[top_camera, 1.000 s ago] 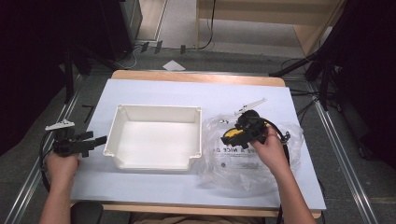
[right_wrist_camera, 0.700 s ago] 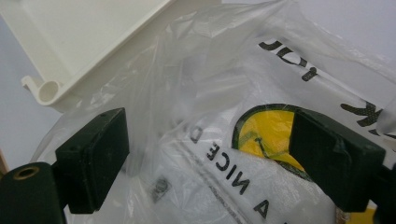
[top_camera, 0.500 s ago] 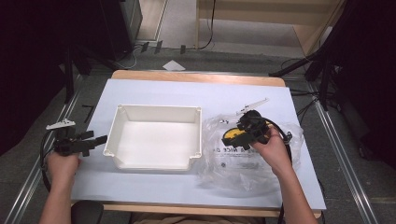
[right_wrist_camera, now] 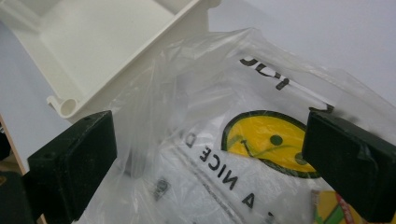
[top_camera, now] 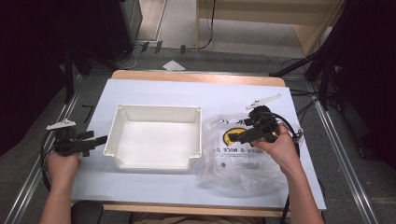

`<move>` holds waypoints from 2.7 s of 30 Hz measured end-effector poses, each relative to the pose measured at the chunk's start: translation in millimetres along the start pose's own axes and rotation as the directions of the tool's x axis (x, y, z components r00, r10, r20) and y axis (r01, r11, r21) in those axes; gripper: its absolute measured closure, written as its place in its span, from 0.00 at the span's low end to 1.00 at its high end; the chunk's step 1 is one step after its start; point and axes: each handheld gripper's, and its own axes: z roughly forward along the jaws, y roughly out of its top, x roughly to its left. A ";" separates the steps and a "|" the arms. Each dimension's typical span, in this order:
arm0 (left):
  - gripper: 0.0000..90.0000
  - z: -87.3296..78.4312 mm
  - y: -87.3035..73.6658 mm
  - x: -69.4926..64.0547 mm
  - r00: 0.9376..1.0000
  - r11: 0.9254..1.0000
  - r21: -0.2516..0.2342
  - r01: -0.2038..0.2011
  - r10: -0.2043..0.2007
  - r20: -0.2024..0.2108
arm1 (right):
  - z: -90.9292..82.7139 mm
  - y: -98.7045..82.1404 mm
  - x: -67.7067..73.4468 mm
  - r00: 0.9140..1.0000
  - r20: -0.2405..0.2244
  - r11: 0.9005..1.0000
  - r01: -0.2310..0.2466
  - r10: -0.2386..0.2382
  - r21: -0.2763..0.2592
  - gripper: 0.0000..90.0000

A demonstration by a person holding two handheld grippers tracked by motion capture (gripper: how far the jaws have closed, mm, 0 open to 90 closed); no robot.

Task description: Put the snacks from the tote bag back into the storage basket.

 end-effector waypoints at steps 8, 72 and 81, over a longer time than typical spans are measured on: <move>0.19 -0.3 0.2 0.4 1.000 1.000 -0.005 0.003 -0.003 0.000 | -10.1 -2.2 -2.7 1.000 0.025 1.000 -0.013 0.014 -0.024 0.06; 0.19 0.0 0.2 0.5 1.000 1.000 -0.005 0.004 -0.004 0.000 | -22.9 -47.2 -69.1 0.973 0.193 0.992 -0.126 0.125 -0.005 0.43; 0.19 1.1 0.4 0.3 1.000 1.000 -0.003 0.005 -0.005 0.002 | -9.8 -54.1 -73.3 0.971 0.208 0.992 -0.125 0.116 0.027 0.46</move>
